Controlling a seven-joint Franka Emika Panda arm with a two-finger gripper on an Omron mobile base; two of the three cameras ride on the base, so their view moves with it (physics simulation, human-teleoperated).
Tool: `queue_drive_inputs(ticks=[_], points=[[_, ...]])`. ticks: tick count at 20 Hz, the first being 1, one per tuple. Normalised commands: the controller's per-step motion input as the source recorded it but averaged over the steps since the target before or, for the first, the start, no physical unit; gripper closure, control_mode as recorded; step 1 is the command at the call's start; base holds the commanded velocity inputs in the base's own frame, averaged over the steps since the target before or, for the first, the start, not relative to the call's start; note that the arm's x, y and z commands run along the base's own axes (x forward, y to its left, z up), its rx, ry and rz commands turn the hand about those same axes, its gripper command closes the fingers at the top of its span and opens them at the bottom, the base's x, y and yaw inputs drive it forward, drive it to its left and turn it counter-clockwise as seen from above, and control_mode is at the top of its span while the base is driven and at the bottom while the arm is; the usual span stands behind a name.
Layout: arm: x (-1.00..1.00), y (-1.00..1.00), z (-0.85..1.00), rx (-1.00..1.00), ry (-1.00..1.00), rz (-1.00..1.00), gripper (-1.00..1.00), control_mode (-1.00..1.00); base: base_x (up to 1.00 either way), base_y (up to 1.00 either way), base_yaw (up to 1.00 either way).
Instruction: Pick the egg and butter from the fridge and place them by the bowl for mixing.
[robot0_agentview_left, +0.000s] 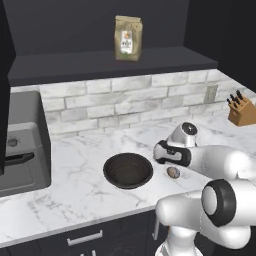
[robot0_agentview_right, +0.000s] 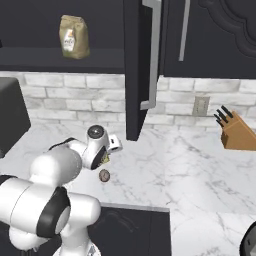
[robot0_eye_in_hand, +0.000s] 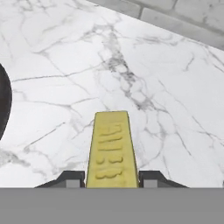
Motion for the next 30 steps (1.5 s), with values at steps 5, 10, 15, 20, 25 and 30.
queue_drive_inputs(ticks=[5, 10, 15, 20, 25, 30], points=[[0.32, 0.0, -0.17, 0.0, 0.0, 0.01, -1.0, -1.0, 0.0, 0.0, 0.0], [0.0, 0.0, 0.0, 0.0, -0.01, 0.0, -1.0, -1.0, 0.0, 0.0, 0.0], [-0.02, 0.02, 0.06, 0.0, 0.0, -0.02, -1.0, -1.0, 0.0, 0.0, 0.0], [-0.85, 0.05, 0.92, 0.01, -0.13, -0.13, -1.0, -1.0, 0.0, 0.0, 0.0], [-1.0, -0.09, 0.77, 0.05, -0.42, -0.01, -1.0, -1.0, 0.0, 0.0, 0.0], [-0.36, -0.17, 0.13, 0.04, -0.18, -0.03, -1.0, -1.0, 0.0, 0.0, 0.0]])
